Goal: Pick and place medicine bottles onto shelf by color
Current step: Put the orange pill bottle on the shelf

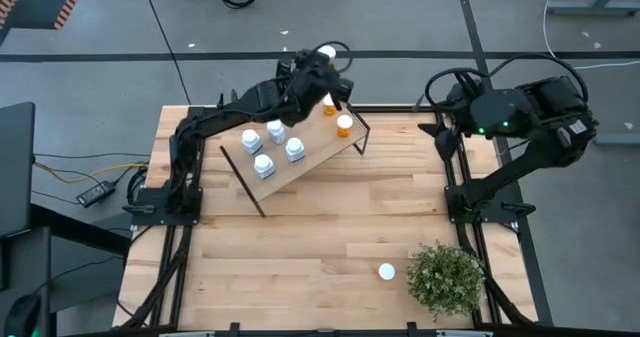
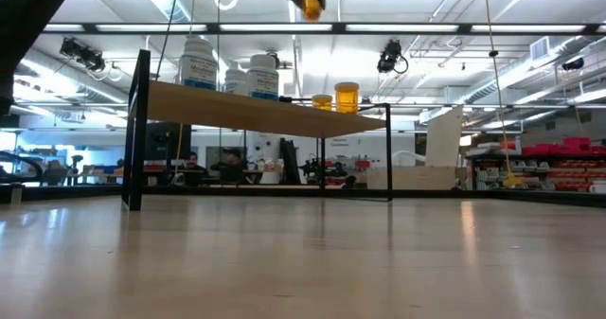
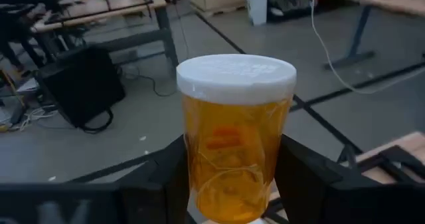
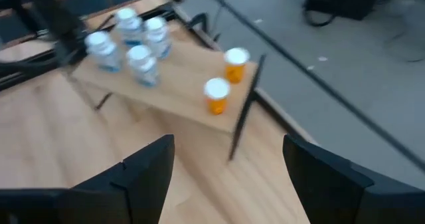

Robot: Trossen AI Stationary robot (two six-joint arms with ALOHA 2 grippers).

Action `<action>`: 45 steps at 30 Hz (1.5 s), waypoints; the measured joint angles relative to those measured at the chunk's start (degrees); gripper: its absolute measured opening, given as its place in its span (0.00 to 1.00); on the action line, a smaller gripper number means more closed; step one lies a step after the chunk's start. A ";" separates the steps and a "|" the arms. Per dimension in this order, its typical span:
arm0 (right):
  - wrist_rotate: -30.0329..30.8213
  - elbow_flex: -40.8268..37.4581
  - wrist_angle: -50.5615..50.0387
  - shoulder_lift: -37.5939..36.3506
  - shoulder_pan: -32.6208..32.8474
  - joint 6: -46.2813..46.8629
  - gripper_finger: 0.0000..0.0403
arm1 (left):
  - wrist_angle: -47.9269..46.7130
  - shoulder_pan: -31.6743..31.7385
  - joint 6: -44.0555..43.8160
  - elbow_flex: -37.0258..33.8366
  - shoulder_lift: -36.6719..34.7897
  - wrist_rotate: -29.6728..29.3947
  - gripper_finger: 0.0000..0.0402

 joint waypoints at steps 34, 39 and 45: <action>-37.10 2.30 26.86 14.42 -23.72 -25.75 0.85 | -5.06 -12.01 25.07 0.00 -2.64 15.70 0.51; -37.08 2.26 26.50 15.48 -23.81 -24.69 0.86 | -5.32 -12.33 28.29 0.01 -2.64 16.22 0.50; -37.23 2.26 25.96 15.53 -23.79 -24.06 0.84 | -5.29 -12.74 31.73 0.02 -2.64 16.46 0.51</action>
